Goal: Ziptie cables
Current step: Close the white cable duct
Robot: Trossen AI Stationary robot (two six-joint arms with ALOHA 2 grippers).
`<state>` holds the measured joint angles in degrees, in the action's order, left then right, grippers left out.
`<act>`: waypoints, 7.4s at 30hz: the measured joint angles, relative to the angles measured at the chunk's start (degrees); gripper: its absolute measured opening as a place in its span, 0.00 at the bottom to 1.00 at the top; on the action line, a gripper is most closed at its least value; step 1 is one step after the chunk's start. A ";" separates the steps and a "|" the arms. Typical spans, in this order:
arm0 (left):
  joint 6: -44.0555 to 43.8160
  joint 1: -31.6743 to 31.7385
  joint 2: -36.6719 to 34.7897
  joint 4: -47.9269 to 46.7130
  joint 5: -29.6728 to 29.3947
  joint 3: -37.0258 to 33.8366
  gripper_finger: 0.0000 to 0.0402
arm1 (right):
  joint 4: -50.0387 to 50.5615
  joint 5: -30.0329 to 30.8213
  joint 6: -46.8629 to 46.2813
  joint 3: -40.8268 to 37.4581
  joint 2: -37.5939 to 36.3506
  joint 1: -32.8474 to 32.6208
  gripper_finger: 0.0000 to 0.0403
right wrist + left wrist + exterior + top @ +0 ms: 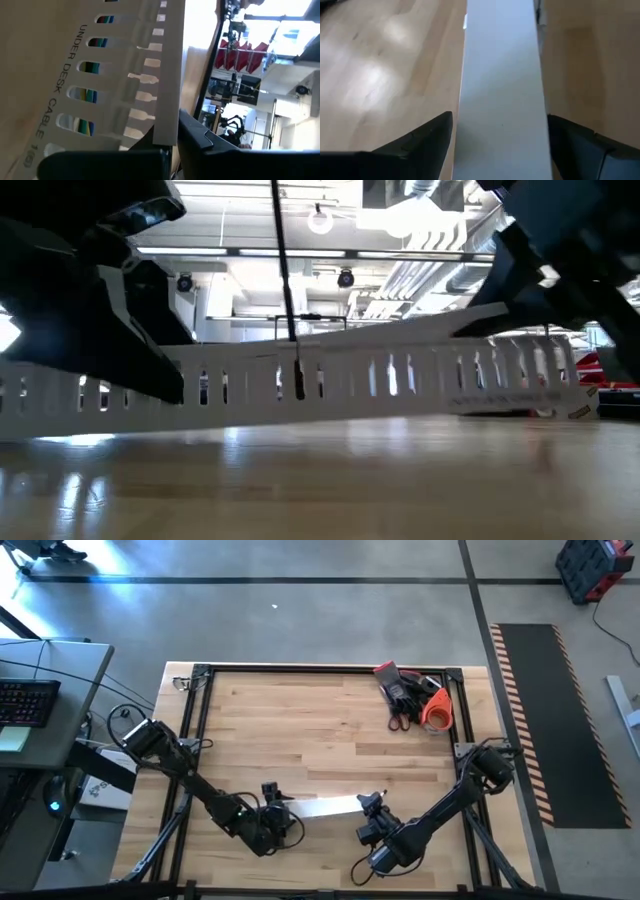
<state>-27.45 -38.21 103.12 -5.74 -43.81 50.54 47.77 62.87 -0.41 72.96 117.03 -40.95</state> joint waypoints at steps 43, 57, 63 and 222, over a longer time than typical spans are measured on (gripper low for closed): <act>-5.58 2.16 -3.66 -12.95 16.77 -0.17 0.71 | -11.97 -3.33 5.47 0.12 3.63 1.65 0.00; -12.91 -0.72 -2.82 -4.93 17.41 -6.40 0.53 | -9.27 -1.88 3.98 -0.01 3.65 0.05 0.00; -12.64 0.02 -1.98 -2.41 16.87 -6.86 0.51 | -9.44 -1.92 4.58 -0.12 3.64 0.03 0.00; 1.86 10.58 4.67 11.52 17.89 -0.84 0.49 | -53.32 -44.97 2.53 -17.76 -12.39 17.65 0.41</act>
<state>-25.59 -27.63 107.79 5.77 -25.92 49.71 -5.55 17.90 2.13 55.20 104.64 -23.30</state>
